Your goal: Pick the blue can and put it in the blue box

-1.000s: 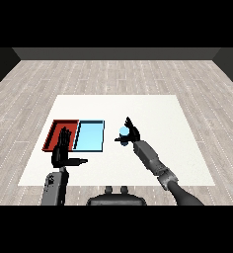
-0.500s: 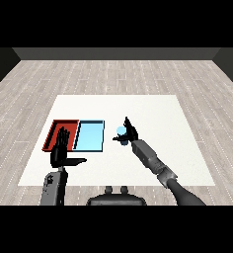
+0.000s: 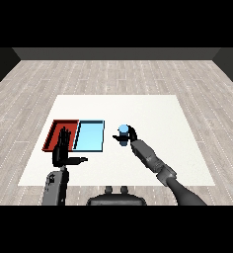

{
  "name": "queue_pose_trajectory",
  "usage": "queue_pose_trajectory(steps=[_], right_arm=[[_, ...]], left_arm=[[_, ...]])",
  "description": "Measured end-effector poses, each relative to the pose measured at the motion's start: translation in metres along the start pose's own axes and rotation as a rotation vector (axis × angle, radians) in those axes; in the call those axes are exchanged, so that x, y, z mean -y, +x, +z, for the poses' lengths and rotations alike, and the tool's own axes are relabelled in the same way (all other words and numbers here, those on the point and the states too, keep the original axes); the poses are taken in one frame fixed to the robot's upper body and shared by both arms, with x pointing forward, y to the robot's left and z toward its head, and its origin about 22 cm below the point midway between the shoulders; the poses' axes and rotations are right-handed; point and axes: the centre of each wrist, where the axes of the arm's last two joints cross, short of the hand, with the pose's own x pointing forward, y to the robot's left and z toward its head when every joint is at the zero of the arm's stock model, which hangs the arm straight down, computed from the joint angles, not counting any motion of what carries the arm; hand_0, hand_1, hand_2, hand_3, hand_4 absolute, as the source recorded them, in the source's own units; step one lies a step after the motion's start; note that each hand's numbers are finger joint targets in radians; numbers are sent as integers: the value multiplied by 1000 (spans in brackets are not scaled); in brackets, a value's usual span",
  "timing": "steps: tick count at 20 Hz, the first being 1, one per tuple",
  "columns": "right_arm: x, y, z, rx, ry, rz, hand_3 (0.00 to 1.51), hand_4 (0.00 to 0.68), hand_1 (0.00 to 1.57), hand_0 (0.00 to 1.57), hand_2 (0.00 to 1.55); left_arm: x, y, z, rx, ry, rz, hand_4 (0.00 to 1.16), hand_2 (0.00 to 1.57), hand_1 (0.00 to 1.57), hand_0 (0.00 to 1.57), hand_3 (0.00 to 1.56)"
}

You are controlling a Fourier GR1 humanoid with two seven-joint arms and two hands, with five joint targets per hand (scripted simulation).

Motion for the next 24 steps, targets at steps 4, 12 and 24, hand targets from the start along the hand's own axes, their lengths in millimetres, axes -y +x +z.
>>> queue_pose_trajectory(steps=[4,12,24], right_arm=[[-3,1,1,5,-11,41,1449,550,1516,1516,1510],[4,27,-9,116,37,55,1408,567,1529,1529,1478],[45,63,19,294,26,60,1395,581,1505,1505,1471]], left_arm=[[0,4,-1,-3,-6,4,0,0,0,0,0],[12,-6,3,-18,-37,4,0,0,0,0,0],[67,5,-21,-51,-164,4,0,0,0,0,0]])
